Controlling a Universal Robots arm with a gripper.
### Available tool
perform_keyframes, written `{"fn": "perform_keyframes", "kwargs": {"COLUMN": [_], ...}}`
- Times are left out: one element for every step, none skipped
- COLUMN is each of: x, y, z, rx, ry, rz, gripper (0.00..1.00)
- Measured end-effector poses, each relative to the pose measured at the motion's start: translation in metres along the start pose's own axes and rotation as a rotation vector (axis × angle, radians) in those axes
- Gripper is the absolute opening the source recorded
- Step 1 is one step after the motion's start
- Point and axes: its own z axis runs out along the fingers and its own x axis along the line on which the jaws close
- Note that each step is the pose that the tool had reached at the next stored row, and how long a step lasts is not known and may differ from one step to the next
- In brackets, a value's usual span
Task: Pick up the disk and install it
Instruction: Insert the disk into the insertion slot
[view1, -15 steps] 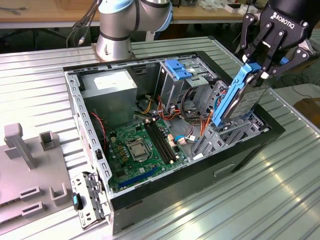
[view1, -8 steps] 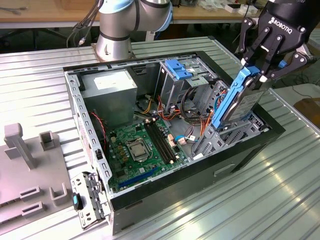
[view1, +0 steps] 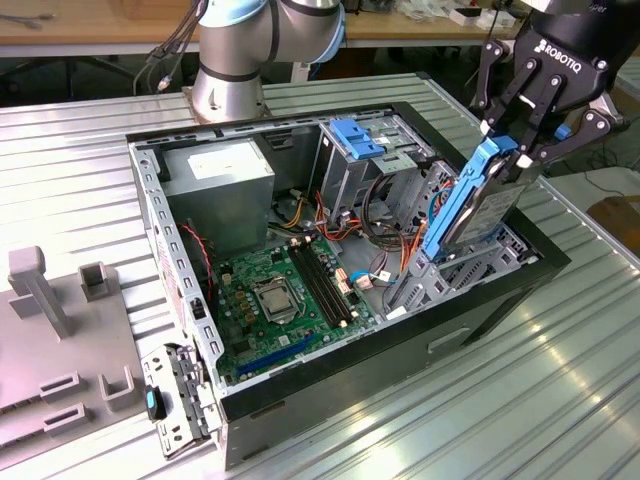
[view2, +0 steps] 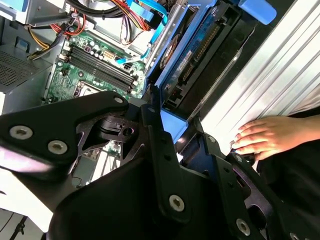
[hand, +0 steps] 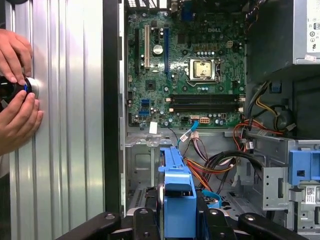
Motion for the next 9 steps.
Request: {"fn": "perform_keyframes", "kwargs": {"x": [0.0003, 0.0006, 0.0012, 0.0017, 0.0023, 0.0028, 0.0029, 0.0032, 0.0033], "y": [0.0, 0.0, 0.0, 0.0, 0.0, 0.0, 0.0, 0.0, 0.0], "z": [0.0004, 0.0008, 0.0015, 0.0019, 0.0023, 0.0029, 0.0034, 0.0039, 0.0044], "rx": [-0.0001, 0.0, 0.0, 0.0, 0.0, 0.0, 0.0, -0.0001, -0.0001], "ry": [0.0002, 0.0001, -0.0001, 0.0, 0.0, -0.0001, 0.0001, 0.0002, 0.0001], "rz": [0.0, 0.0, 0.0, 0.0, 0.0, 0.0, 0.0, 0.0, 0.0], "gripper": [0.37, 0.37, 0.37, 0.37, 0.37, 0.37, 0.37, 0.37, 0.37]}}
